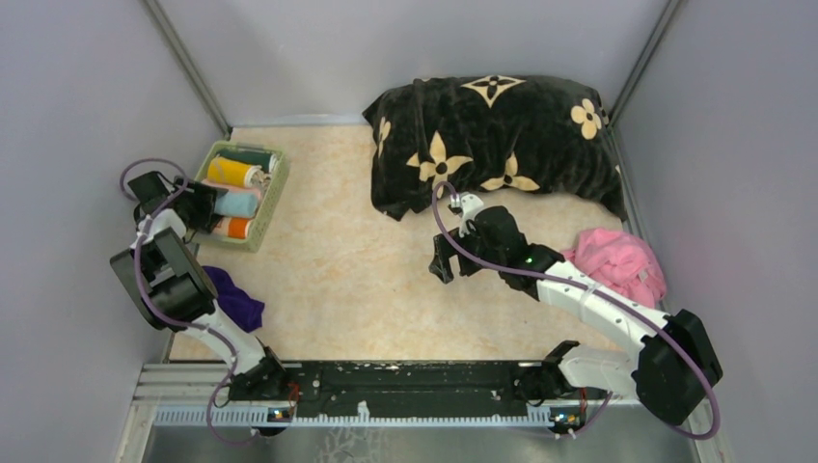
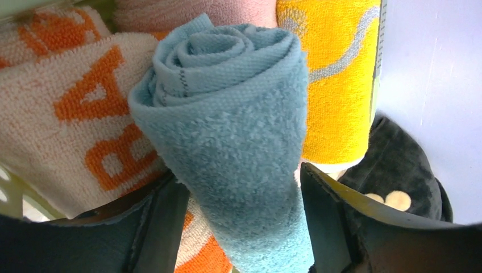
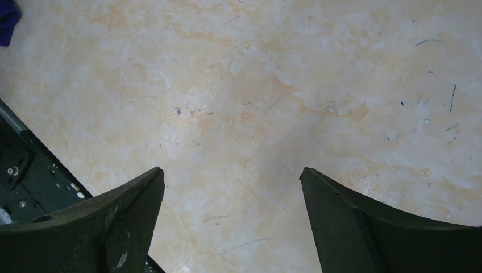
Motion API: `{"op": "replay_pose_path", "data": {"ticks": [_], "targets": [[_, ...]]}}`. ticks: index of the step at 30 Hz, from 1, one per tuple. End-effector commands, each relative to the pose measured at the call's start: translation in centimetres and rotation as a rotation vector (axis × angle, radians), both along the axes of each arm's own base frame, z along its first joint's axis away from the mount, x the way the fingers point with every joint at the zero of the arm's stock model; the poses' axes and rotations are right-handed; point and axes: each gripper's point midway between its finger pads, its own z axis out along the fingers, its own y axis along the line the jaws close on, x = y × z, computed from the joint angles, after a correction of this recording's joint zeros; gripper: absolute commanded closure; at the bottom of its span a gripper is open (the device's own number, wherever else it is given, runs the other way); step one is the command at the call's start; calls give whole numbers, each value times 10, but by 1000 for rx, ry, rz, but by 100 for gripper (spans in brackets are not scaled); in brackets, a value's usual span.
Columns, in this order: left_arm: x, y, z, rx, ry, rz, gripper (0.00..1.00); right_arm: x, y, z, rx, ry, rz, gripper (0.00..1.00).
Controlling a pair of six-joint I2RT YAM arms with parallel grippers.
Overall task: Roll the towels
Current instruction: Place the towel in the bin, then move the towel to the center of the board.
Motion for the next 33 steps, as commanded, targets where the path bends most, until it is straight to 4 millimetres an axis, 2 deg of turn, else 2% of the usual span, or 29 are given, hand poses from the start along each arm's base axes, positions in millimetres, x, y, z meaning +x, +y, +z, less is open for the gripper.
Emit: {"op": "replay_pose_path", "data": {"ticks": [1,3,5,7,10,13,17,20,24,28,33], "targets": [[-11,24,30,120,16,58,23,8,2,23,51,-75,-5,11],[-10,24,39,130,-1,65,20,7,2,24,52,-76,-4,11],[-10,25,47,137,-14,66,9,7,2,25,54,-78,-4,11],[-11,24,53,135,-14,68,2,7,1,25,55,-80,-6,11],[-19,22,64,145,-4,77,1,7,1,27,55,-82,-9,11],[-38,17,75,191,19,82,1,7,0,29,57,-91,-13,11],[-82,8,84,298,81,96,1,8,-2,32,58,-102,-23,11],[-120,-4,66,323,154,127,2,8,-2,34,65,-109,-23,11],[-157,-18,17,284,227,198,4,5,0,40,90,-116,-10,11],[-180,-22,-20,235,322,275,4,1,0,44,106,-123,-2,11],[-193,-33,-63,126,423,308,4,-1,-2,49,119,-136,-3,11]]}}
